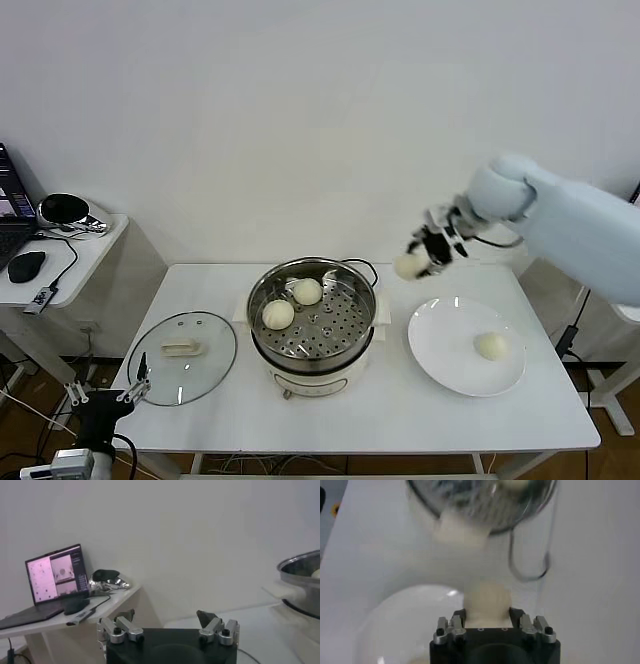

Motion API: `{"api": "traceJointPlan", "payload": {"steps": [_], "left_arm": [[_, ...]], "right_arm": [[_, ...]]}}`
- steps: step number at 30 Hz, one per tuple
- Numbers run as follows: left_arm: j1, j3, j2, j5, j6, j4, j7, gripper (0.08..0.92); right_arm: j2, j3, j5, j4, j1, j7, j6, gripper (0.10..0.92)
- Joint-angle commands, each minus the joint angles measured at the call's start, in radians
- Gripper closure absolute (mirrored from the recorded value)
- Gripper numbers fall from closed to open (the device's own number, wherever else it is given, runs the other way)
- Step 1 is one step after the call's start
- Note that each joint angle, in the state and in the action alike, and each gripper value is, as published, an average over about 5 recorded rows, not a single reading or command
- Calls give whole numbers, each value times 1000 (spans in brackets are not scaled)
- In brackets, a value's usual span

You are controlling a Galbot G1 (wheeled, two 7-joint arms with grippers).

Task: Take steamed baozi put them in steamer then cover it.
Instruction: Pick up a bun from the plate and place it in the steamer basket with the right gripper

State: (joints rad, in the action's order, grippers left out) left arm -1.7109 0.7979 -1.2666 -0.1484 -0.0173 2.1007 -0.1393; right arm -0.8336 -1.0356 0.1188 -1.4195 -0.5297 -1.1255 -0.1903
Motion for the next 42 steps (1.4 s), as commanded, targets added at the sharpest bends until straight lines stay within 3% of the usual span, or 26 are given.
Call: {"api": "traceJointPlan", "payload": {"steps": [1,11,26,37,42], "left_arm": [[3,0,-8,0,-2,9,0,177],[-2,20,-25,-5,-4,30,-1,177],[-8,25,-34,-11,-2,35,-3,177],[-2,20,-35,-8,-2,26,-2,177],[-1,20,-30,-7,-4,24,-1,177]], "right_arm": [[-289,-147,123,3,-129,54,135,471],[-414,-255,33,24,-45,55,309,461],[-417,-275,-180,13,27,35,399,457],[-395,-272,-176,2,54,53,401,452],[-375,-236,-162,12,21,55,392,342]]}}
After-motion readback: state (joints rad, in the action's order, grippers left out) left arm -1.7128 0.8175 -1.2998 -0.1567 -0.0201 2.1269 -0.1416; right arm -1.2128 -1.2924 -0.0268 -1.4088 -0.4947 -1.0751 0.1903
